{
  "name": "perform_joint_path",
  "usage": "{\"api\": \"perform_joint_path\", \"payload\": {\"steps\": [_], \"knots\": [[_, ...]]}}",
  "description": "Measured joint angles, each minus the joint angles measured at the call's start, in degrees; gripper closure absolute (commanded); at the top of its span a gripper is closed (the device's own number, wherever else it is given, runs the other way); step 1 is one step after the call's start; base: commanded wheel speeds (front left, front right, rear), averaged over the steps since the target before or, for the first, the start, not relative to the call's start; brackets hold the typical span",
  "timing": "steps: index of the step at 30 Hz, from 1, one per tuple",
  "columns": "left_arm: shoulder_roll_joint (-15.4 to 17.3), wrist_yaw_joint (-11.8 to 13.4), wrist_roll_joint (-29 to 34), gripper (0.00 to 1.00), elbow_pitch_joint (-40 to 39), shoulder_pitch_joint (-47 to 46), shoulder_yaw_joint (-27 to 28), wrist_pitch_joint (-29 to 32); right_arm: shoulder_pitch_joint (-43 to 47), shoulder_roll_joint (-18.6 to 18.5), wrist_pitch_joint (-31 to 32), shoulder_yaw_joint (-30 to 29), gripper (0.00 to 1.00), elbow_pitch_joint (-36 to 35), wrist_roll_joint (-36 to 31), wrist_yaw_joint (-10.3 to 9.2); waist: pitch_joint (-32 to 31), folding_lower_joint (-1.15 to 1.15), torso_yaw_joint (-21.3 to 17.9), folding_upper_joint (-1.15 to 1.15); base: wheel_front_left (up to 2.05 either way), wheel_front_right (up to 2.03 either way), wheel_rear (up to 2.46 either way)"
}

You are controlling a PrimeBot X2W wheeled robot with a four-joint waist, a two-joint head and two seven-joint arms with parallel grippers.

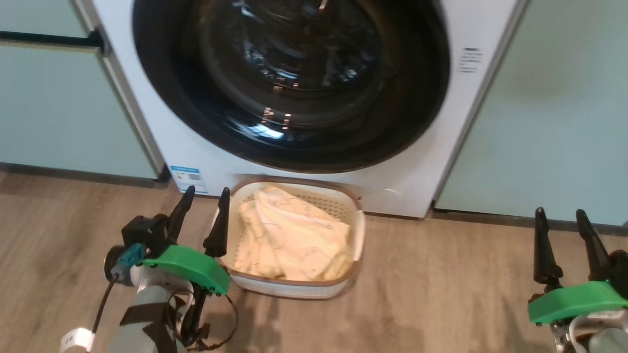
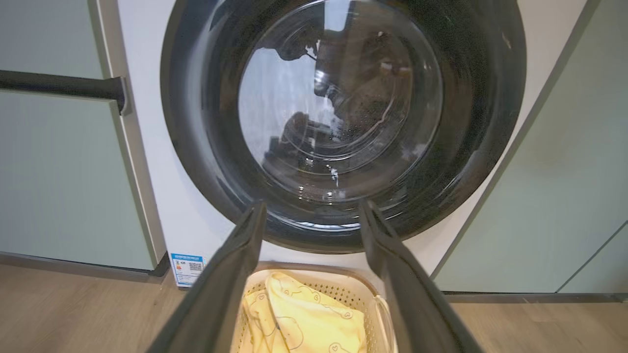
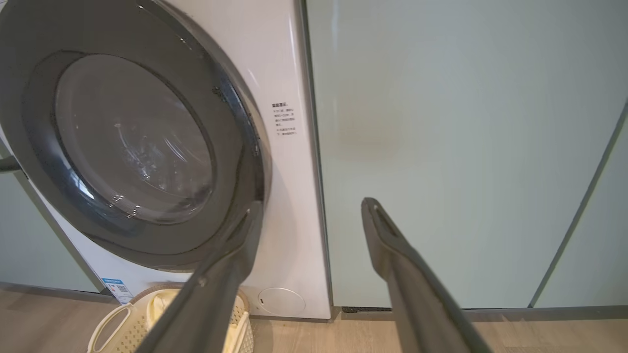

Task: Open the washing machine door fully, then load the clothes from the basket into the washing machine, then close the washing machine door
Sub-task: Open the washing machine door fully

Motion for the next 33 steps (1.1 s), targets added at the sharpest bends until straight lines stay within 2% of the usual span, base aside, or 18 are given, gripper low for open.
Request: {"api": "perform_joint_path", "payload": {"steps": [7, 13, 31, 32, 33], "knots": [[-0.03, -0.01, -3.22, 0.0, -1.38, -0.02, -0.7, 0.0, 0.0, -0.04, 0.0, -0.12, 0.0, -0.07, 0.01, 0.0, 0.21, 0.0, -0.23, 0.0, 1.15, 1.15, -2.3], [-0.43, -0.01, -2.96, 0.0, -0.93, -0.02, -1.2, -0.01, 0.0, -0.48, 0.0, -0.62, 0.0, -0.12, 0.0, 0.0, 0.21, 0.0, -0.4, 0.0, 0.7, 0.7, -1.39], [-0.25, -0.01, -1.09, 0.0, 1.74, -0.01, -0.81, -0.01, 0.04, -0.45, 0.0, 0.12, 0.0, -0.86, 0.02, 0.0, -0.15, 0.0, -0.34, 0.0, 0.06, 0.06, -0.11], [-0.25, -0.01, -1.09, 0.0, 1.77, -0.01, -0.78, -0.01, 0.04, -0.45, 0.0, 0.27, 0.08, -0.82, 0.13, 0.0, -0.18, 0.0, -0.36, 0.0, 0.0, 0.0, 0.0], [-0.25, -0.01, -1.09, 0.0, 1.77, -0.01, -0.78, -0.01, 0.04, -0.45, 0.0, 0.27, 0.25, -0.82, 0.13, 0.0, -0.18, 0.0, -0.36, 0.0, 0.0, 0.0, 0.0]]}}
